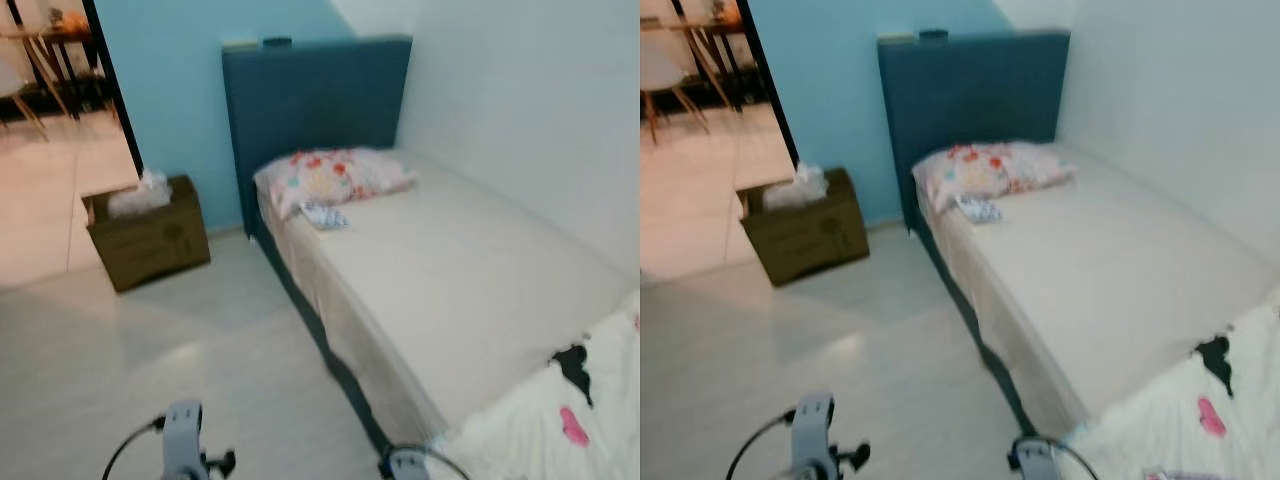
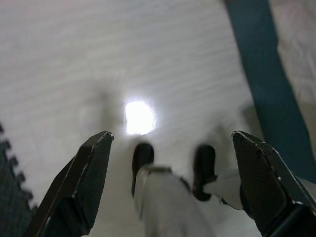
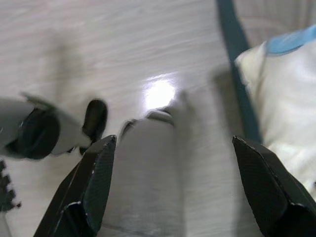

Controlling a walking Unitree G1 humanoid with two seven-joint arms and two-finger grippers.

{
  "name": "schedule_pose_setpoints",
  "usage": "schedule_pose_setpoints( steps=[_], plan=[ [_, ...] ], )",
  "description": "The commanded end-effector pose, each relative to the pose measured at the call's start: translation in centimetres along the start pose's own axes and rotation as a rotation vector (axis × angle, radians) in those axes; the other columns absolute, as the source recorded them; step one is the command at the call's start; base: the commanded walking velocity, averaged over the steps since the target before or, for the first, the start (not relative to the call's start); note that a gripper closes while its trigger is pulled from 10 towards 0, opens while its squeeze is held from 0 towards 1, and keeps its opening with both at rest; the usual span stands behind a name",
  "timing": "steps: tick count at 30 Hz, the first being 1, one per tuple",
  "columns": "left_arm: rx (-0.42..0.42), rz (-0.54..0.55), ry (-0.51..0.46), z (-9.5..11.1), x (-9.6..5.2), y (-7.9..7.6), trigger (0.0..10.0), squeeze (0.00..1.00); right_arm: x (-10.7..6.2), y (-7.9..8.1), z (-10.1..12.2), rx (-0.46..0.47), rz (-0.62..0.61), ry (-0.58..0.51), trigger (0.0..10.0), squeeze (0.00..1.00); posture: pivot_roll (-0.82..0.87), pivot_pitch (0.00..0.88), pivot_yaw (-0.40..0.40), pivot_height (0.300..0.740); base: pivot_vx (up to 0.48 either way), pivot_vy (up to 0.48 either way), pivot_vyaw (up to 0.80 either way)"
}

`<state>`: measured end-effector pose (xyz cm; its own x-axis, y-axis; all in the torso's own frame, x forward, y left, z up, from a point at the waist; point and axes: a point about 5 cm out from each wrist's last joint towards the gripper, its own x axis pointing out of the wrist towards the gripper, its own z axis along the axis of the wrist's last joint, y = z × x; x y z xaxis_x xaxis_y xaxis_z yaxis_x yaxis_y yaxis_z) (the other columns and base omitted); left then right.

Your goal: Clean up the room

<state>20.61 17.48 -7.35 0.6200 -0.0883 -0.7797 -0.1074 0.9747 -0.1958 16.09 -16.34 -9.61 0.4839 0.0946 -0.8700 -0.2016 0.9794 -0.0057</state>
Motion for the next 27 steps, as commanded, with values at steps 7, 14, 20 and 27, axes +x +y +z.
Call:
schedule_pose_setpoints(
  steps=[7,14,20,27],
  plan=[
    [0.049,-0.03,0.02,-0.3,0.1,-0.7,10.0,0.0,-0.1,-0.6,-0.5,0.015,-0.025,0.022,10.0,0.0,-0.01,0.0,-0.001,0.74,0.0,-0.129,0.0],
    [0.059,-0.047,0.043,-0.8,0.1,-1.0,10.0,0.0,-0.1,-0.6,-0.4,0.013,-0.038,0.018,10.0,0.0,-0.01,0.0,0.003,0.74,0.0,-0.323,0.0],
    [0.066,-0.05,0.045,-0.8,0.1,-1.0,10.0,0.0,-0.1,-1.1,-0.1,0.01,-0.076,0.015,10.0,0.0,-0.01,0.0,0.004,0.74,0.0,0.0,0.0],
    [0.067,-0.048,0.045,-0.8,0.1,-0.9,10.0,0.0,-0.1,-1.6,0.6,-0.034,-0.119,0.012,10.0,0.0,-0.01,0.0,0.005,0.715,0.0,0.0,0.0]
  ],
)
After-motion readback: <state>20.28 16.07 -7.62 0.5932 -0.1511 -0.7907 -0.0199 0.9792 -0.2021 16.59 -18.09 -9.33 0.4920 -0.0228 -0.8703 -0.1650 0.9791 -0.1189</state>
